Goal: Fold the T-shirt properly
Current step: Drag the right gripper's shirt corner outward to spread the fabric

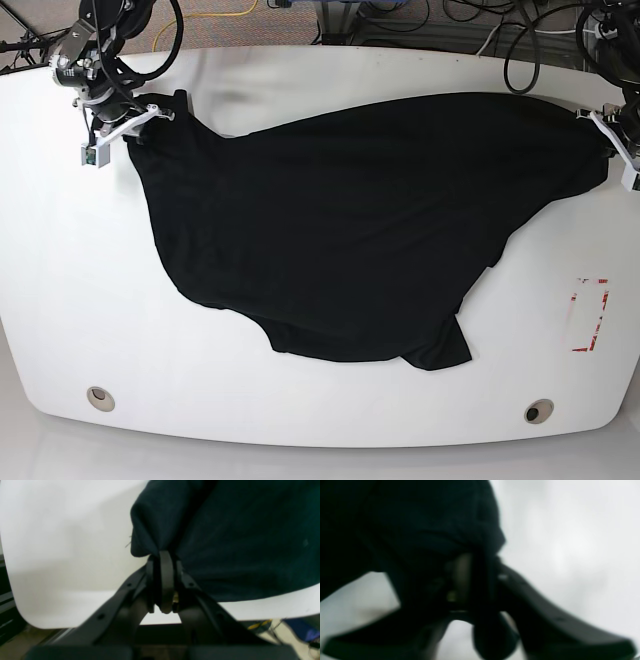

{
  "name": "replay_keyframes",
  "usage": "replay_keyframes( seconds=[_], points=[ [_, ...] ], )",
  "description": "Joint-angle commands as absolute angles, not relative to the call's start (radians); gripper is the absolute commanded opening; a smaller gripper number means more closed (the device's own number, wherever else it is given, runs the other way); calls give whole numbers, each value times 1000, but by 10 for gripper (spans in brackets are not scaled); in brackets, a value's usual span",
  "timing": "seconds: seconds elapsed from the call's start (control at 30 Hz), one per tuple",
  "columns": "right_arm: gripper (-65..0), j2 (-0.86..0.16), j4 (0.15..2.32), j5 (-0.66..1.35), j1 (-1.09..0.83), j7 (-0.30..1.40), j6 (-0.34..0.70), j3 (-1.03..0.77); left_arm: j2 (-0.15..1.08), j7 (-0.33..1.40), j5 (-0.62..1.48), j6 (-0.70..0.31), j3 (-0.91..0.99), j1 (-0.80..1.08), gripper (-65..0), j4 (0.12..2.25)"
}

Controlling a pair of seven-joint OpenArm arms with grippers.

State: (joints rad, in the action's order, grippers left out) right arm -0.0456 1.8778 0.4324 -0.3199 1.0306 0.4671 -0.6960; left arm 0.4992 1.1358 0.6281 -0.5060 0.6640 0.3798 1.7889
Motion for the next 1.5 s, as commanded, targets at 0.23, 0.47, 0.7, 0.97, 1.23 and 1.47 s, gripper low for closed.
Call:
replay_keyframes(
  seconds=[0.23,0.47,0.7,0.97,1.23,1.47],
  points=[
    [-21,-15,2014,444,-325,1013,470,-694,524,1124,622,-506,714,378,-650,1805],
    [-46,-31,1998,467,-239,1013,470,-697,524,1122,621,-506,714,374,-650,1804],
    [-49,-77,1883,467,-90,1013,470,-671,522,1122,621,-506,707,374,-650,1804],
    [-127,-156,1639,466,96,1006,469,-561,521,1122,621,-499,705,372,-650,1804],
    [-151,-219,1380,464,239,889,469,-467,521,1122,621,-499,708,372,-650,1804],
    [-152,-263,1179,464,312,765,469,-371,521,1122,621,-499,710,372,-650,1804]
  ],
)
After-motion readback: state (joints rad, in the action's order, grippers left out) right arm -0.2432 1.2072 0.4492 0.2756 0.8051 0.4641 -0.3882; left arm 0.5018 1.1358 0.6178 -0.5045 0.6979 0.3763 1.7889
